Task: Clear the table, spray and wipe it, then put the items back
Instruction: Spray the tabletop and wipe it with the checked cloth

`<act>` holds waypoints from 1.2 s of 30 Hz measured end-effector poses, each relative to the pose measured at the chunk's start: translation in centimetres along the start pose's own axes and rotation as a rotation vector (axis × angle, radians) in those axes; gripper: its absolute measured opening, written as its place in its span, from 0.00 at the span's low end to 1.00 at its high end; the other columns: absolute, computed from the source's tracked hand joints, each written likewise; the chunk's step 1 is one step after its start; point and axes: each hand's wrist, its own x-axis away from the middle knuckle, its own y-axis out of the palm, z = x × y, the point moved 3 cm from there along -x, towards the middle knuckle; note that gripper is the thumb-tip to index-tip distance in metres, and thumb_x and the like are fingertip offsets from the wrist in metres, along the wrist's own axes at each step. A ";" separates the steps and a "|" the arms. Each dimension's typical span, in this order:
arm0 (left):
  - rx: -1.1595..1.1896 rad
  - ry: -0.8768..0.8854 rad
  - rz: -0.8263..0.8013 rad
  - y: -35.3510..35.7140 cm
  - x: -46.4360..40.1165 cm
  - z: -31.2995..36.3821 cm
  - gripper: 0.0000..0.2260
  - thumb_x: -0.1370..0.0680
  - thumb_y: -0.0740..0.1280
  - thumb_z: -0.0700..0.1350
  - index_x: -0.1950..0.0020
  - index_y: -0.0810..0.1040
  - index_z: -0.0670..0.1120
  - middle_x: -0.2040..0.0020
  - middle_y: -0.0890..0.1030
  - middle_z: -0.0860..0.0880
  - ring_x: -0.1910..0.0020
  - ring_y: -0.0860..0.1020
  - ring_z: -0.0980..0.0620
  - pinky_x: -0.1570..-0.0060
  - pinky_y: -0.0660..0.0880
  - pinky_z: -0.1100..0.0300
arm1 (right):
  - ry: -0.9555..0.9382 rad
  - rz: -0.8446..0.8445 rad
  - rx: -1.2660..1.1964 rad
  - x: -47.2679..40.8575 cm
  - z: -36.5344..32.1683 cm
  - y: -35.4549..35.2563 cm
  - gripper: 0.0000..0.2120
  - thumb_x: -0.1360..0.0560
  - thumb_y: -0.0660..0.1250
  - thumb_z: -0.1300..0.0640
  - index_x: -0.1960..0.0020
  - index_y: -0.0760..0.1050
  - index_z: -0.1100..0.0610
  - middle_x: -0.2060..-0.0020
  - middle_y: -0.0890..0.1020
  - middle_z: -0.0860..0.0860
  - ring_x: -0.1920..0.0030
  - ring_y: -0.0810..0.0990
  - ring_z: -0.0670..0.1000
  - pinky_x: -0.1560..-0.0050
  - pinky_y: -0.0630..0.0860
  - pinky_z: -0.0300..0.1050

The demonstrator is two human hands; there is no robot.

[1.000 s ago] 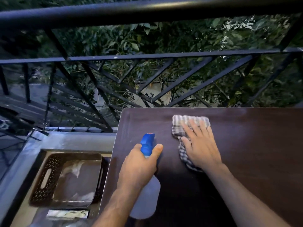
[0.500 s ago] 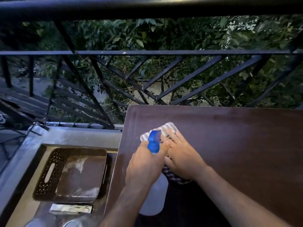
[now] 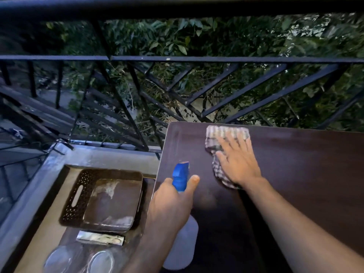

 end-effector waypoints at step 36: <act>0.044 -0.120 0.135 -3.4 2.5 -4.0 0.28 0.39 0.63 0.74 0.55 0.74 0.53 0.62 0.85 0.50 0.58 0.83 0.46 0.49 0.80 0.46 | -0.442 -0.025 0.079 -4.0 -9.9 1.7 0.28 0.18 0.49 0.43 0.19 0.52 0.45 0.19 0.55 0.50 0.19 0.48 0.56 0.21 0.42 0.59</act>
